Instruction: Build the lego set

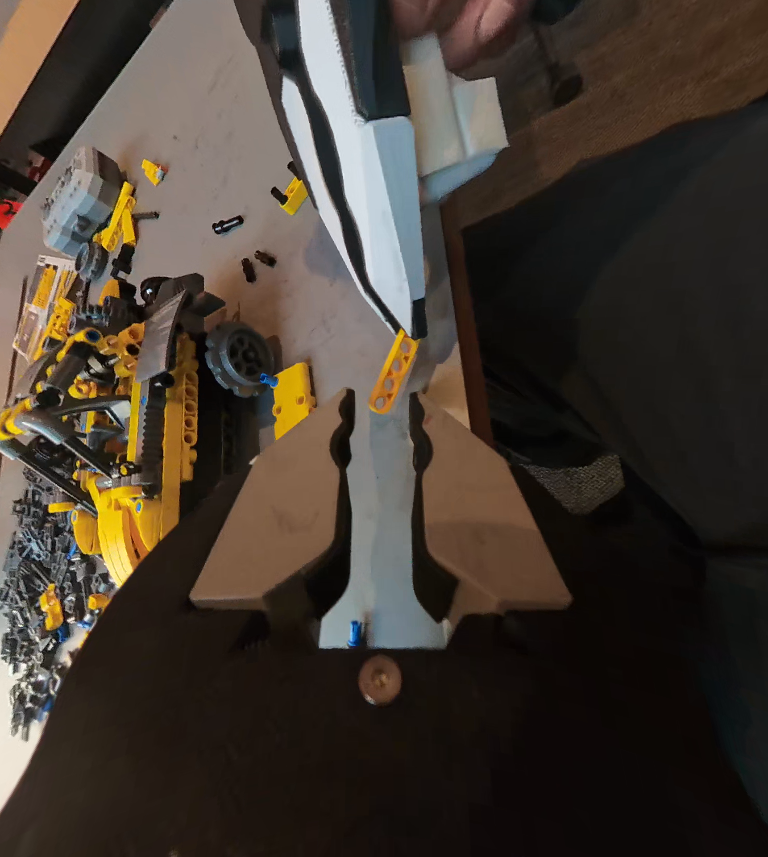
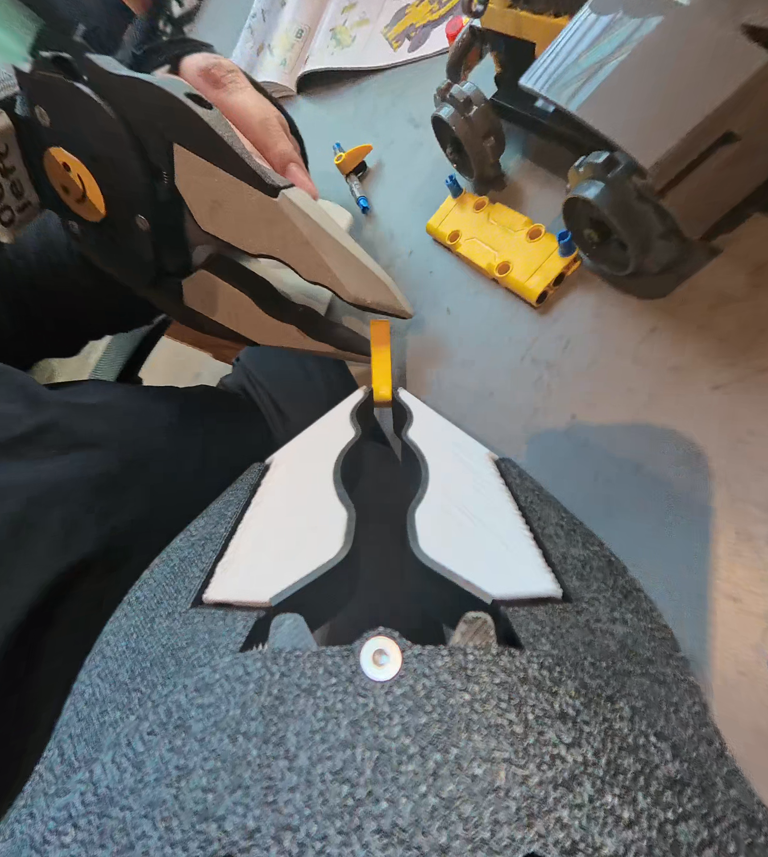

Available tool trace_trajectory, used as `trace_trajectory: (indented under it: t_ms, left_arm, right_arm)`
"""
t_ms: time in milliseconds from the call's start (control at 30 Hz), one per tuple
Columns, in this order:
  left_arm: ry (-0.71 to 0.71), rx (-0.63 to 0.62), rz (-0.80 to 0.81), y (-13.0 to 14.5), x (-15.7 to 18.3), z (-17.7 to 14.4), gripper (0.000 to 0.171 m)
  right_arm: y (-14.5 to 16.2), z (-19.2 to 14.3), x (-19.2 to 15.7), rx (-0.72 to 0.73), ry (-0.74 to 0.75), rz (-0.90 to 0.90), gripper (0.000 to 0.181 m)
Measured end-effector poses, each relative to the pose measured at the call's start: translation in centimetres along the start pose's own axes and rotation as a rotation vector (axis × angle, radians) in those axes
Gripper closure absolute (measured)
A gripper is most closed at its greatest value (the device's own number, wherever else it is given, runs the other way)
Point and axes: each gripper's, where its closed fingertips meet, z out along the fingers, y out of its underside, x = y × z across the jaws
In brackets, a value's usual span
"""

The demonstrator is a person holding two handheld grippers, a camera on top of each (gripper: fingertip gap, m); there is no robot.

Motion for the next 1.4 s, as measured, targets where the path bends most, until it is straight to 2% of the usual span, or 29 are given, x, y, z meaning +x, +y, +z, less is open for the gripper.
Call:
trace_trajectory:
  t_ms: [67,100,233,333,467,567,667,733,800,933,1233,1333,1400]
  left_arm:
    - [0.009,-0.001,0.017,-0.2,-0.1,0.1,0.153]
    - [0.020,0.003,0.025,-0.4,0.0,0.1,0.161]
    - [0.071,-0.031,0.051,0.0,0.4,0.2,0.167]
    - [0.151,-0.069,-0.061,0.3,0.3,0.4,0.167]
    - [0.277,-0.132,-0.231,0.7,0.1,0.5,0.167]
    - [0.324,-0.164,-0.259,0.8,0.1,0.5,0.166]
    - [0.316,-0.172,-0.217,0.6,0.0,0.7,0.167]
    - [0.323,-0.157,-0.191,0.3,0.4,0.7,0.167]
    - [0.323,-0.154,-0.192,0.1,0.5,0.7,0.166]
    - [0.316,-0.161,-0.244,0.3,0.1,0.7,0.152]
    - [0.271,-0.106,-0.361,1.4,0.8,-0.9,0.146]
    - [0.204,-0.095,-0.431,2.4,0.6,-1.9,0.146]
    - [0.163,-0.061,-0.489,2.8,0.5,-2.9,0.145]
  right_arm:
    - [0.0,0.0,-0.5,0.005,-0.054,0.036,0.173]
    - [-0.1,0.0,-0.5,0.013,-0.069,0.046,0.173]
    - [-0.9,-0.6,0.2,0.061,-0.027,0.041,0.173]
    - [-1.0,-1.2,0.9,0.040,0.096,-0.105,0.157]
    - [-1.2,-1.3,1.3,-0.016,0.309,-0.386,0.156]
    - [-1.3,-0.6,1.2,-0.036,0.384,-0.495,0.160]
    - [-1.1,0.0,1.7,-0.062,0.414,-0.507,0.161]
    - [-0.8,0.2,1.8,-0.076,0.420,-0.524,0.171]
    - [-0.5,0.4,2.0,-0.093,0.422,-0.529,0.172]
    - [-0.3,0.2,2.2,-0.107,0.423,-0.510,0.174]
    - [-0.1,-0.4,2.6,-0.111,0.404,-0.452,0.167]
    - [-0.3,-1.7,2.8,-0.106,0.441,-0.466,0.164]
    - [-1.2,-3.3,2.6,-0.047,0.443,-0.442,0.163]
